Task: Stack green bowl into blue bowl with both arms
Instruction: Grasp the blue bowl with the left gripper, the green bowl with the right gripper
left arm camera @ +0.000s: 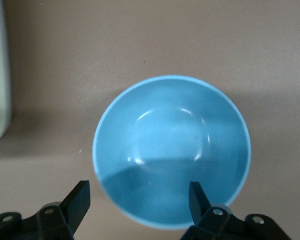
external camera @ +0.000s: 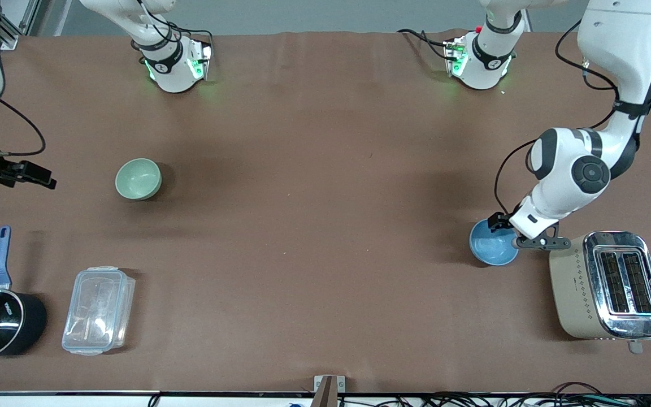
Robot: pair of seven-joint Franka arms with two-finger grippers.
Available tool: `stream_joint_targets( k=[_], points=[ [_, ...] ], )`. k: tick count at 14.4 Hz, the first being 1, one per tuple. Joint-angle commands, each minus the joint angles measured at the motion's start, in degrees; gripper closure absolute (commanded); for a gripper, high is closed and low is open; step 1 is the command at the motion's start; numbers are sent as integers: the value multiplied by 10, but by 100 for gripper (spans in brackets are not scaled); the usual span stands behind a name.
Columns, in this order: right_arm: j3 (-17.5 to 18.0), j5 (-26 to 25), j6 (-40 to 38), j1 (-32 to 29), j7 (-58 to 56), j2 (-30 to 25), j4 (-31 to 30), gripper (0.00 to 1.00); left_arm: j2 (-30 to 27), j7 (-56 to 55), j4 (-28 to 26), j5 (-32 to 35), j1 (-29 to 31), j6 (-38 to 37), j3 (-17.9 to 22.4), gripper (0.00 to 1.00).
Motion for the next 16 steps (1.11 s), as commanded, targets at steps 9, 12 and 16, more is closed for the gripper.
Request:
stream_joint_targets(
  k=[9,12,16],
  points=[
    [6,-8,211,-9,-3,-16,-268,1,31,-7,28,13,13,18,1,23],
    [6,-8,242,-9,-2,-13,-293,2,49,-7,39,13,22,19,0,39],
    [6,-8,252,-8,-2,3,-299,3,50,-8,45,13,22,16,-1,88]
  ],
)
